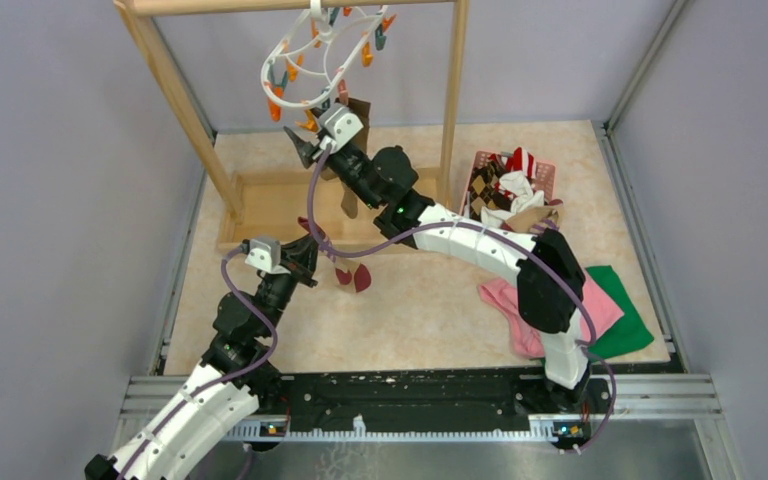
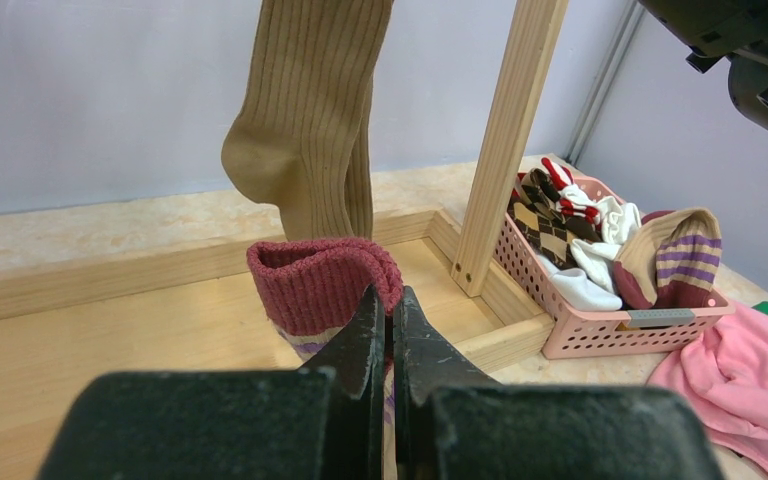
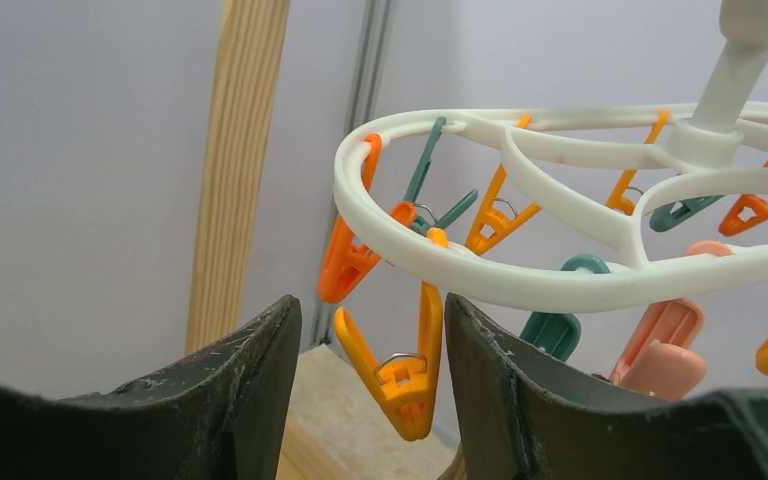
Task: Clip the socks to the hanger
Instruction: Open the clamp at the hanger.
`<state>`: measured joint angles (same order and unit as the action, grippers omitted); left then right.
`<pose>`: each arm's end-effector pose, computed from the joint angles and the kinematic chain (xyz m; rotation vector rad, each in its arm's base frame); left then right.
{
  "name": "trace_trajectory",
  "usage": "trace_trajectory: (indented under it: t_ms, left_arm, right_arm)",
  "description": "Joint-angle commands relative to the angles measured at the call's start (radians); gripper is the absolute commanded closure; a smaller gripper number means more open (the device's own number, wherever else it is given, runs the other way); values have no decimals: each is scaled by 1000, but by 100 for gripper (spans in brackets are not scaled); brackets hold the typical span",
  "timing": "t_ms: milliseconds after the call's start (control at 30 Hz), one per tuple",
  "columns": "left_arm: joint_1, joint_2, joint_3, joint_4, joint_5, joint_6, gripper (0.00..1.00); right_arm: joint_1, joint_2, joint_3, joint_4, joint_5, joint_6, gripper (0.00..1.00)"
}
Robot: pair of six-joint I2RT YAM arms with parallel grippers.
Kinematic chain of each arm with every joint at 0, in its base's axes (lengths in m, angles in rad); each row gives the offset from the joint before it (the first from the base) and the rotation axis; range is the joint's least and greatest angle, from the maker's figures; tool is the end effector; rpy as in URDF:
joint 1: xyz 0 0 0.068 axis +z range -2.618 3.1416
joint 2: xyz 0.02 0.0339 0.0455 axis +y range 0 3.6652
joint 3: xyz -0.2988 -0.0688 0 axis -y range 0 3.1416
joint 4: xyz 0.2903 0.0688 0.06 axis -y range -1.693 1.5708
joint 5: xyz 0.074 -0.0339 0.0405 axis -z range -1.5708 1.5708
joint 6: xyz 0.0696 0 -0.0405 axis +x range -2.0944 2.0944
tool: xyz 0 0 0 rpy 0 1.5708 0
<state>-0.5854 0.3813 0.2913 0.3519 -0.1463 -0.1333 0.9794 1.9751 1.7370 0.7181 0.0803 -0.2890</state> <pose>0.1516 -0.0883 0.2953 0.1734 1.3182 -0.5158 0.3174 0.4626 0.4443 -0.5971 0.9355 0.5757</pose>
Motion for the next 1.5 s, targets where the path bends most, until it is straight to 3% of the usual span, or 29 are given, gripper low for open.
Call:
trace_trajectory:
  t_ms: [0, 467, 1133, 1300, 1467]
  left_arm:
    - [-5, -10, -3, 59, 15, -14, 100]
    - [-4, -6, -3, 65, 17, -14, 100]
    - [-4, 3, 9, 68, 46, 10, 100]
    - [-4, 2, 16, 68, 56, 24, 100]
    - [-4, 6, 17, 67, 57, 29, 100]
  right_arm:
    - [14, 22, 53, 58, 51, -31, 46]
    - [18, 20, 37, 105, 64, -39, 57]
    - [14, -33, 5, 84, -31, 6, 100]
    - [-12, -42, 31, 11, -97, 80, 100]
    - [-24, -43, 15, 16, -133, 95, 79]
